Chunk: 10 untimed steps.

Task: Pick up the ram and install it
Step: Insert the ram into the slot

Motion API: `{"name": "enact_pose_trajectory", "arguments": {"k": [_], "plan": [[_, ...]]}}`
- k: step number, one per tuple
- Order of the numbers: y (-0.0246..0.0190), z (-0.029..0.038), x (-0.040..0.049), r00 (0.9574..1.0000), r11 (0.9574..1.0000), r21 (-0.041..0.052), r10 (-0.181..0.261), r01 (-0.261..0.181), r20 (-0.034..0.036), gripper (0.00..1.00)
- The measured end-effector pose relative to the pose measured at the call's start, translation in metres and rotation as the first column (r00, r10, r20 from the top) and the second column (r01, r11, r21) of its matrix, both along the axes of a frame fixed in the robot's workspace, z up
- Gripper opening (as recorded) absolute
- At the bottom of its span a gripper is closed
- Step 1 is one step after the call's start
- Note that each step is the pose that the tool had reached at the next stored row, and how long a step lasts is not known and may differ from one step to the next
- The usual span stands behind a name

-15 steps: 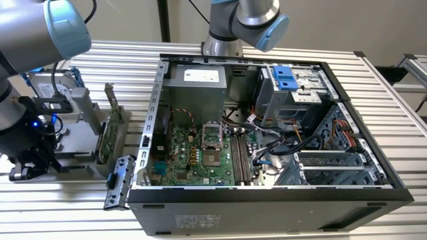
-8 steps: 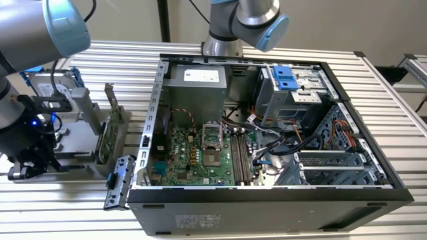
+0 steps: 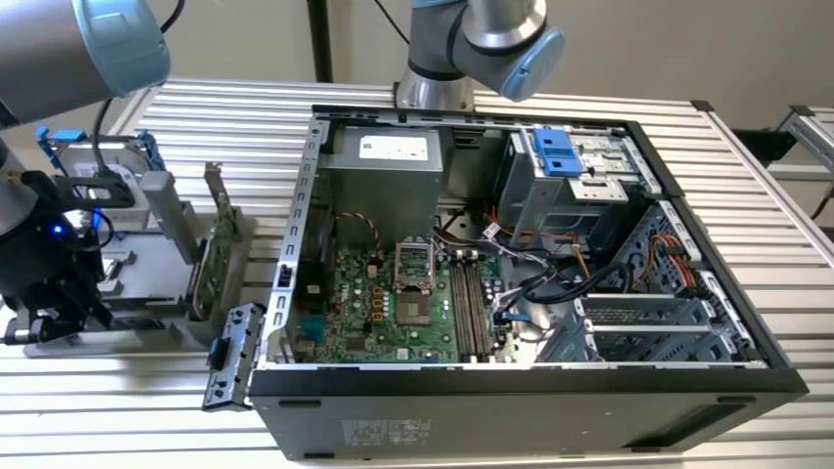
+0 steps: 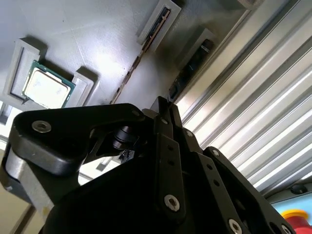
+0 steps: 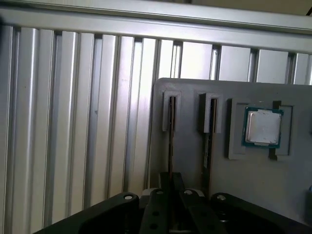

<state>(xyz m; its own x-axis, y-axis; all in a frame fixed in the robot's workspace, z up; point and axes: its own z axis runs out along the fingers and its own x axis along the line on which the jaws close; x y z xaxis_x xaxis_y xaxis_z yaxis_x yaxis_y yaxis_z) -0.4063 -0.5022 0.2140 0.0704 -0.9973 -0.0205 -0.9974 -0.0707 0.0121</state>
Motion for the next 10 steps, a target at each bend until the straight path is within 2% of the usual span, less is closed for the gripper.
{"name": "enact_pose_trajectory", "arguments": {"k": [5,10], "plan": [[0.0000,0.0082,0.0000,1.0000,1.0000,0.0001,0.000,0.000,0.0001,0.00],[0.0000,0.0133,0.0000,1.0000,1.0000,0.0001,0.000,0.000,0.0001,0.00]]}}
